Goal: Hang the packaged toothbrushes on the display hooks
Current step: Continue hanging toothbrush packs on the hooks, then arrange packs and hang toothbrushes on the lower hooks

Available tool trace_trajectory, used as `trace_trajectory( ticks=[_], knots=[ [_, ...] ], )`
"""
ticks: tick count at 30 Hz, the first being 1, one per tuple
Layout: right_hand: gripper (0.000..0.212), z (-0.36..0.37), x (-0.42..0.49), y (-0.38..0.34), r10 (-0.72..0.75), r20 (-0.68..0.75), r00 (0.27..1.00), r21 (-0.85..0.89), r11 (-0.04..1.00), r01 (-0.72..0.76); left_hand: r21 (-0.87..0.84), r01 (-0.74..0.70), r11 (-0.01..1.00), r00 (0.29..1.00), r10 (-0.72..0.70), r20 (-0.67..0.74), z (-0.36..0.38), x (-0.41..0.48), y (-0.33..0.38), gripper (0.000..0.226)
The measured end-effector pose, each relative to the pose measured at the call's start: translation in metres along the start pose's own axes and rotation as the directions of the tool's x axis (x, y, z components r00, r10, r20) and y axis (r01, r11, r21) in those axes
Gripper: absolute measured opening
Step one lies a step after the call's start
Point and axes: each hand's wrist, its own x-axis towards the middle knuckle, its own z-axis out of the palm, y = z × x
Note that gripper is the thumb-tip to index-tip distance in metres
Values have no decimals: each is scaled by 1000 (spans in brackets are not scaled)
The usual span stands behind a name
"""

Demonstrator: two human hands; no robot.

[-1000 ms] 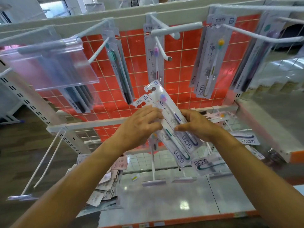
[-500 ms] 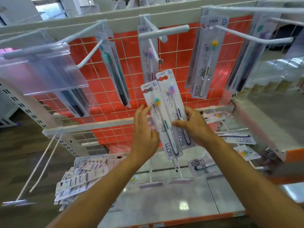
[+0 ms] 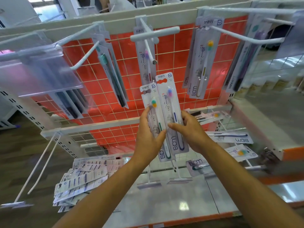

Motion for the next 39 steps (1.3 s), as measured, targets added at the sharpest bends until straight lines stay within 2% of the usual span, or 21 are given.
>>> trace_trajectory(
  ticks=[4,12,20,24,31,39],
  knots=[
    [19,4,0,0,24,-19,1000,33,999,-24,-13,23,1000,999,-24,-29,1,0,4,80],
    [24,10,-3,0,69,-18,997,37,997,-68,44,14,999,995,-9,-98,2,2,9,80],
    [26,11,-8,-7,99,-33,995,122,988,-94,-75,109,991,988,-116,-100,1,-2,14,91],
    [29,10,-12,-5,108,-43,993,156,983,-100,-81,126,989,982,-136,-130,-1,-4,12,71],
    [32,15,-22,-7,99,35,994,173,979,-104,-109,155,982,975,-170,-141,-8,-7,13,35],
    [27,24,-30,-7,169,8,986,178,970,-168,-155,217,964,968,-233,-92,-14,-13,12,32]
  ],
)
